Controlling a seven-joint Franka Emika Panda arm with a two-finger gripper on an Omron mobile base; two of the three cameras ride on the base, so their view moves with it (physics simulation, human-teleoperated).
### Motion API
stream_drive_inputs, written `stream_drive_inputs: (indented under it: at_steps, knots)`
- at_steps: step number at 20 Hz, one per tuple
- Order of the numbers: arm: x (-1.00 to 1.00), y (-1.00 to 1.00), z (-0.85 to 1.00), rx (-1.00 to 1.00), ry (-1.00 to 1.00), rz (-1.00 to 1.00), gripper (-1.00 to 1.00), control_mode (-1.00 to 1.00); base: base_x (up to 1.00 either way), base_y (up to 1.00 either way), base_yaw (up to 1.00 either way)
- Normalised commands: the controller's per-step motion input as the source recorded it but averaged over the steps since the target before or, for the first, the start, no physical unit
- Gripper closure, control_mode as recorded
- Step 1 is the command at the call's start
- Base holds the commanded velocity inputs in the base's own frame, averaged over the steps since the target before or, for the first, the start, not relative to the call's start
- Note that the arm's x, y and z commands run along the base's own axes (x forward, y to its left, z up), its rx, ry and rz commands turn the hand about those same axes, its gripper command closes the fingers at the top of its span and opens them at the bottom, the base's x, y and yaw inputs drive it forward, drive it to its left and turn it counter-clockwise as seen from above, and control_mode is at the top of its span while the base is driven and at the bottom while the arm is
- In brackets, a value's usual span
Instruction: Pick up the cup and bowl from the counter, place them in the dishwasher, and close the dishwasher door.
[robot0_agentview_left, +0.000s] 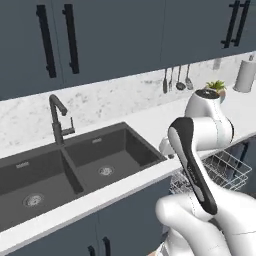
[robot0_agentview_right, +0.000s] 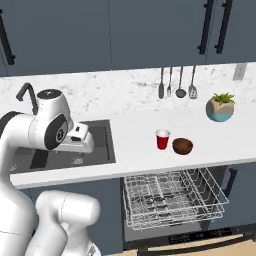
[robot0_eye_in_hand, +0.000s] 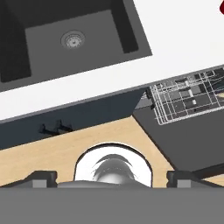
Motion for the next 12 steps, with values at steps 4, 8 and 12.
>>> stream_drive_inputs:
  at_steps: [4, 8, 12]
  knots:
    - [0.00, 0.00, 0.00, 0.00, 0.00, 0.00, -1.00, 1.00, 0.23, 0.61, -0.67]
    - [0.00, 0.00, 0.00, 0.00, 0.00, 0.00, -1.00, 1.00, 0.26, 0.71, -0.59]
    - [0.00, 0.00, 0.00, 0.00, 0.00, 0.00, -1.00, 1.00, 0.19, 0.23, -0.53]
